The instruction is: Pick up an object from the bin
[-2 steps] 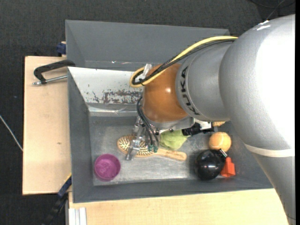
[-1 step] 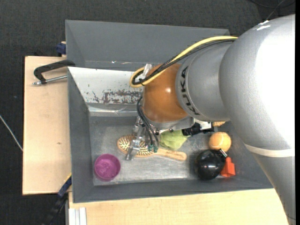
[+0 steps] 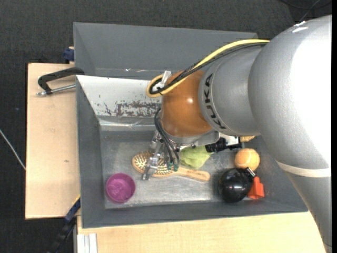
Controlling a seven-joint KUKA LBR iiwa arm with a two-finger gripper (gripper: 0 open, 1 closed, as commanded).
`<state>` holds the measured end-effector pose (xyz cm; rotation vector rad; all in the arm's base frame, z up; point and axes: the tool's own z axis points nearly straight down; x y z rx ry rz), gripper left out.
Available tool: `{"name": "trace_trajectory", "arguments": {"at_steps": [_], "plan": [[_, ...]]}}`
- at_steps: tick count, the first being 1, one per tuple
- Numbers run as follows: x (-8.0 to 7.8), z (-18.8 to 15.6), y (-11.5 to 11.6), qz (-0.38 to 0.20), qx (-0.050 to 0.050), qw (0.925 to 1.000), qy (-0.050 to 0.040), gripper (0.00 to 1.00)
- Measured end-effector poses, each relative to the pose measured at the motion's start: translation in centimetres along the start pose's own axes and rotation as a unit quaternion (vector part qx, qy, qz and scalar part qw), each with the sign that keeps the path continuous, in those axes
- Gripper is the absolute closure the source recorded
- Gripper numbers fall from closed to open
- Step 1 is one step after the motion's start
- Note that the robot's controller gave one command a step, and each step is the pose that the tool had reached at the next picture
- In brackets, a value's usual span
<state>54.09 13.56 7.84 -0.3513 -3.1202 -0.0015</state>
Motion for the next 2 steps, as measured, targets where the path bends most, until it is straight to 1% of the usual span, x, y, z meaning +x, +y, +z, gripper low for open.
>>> {"name": "trace_trajectory", "arguments": {"at_steps": [1,2], "plan": [[0.1,-2.1,0.0,0.0,0.001,1.0,0.0022,1.0],[-0.1,-4.2,0.1,0.0,-0.001,1.0,-0.0018,1.0]]}}
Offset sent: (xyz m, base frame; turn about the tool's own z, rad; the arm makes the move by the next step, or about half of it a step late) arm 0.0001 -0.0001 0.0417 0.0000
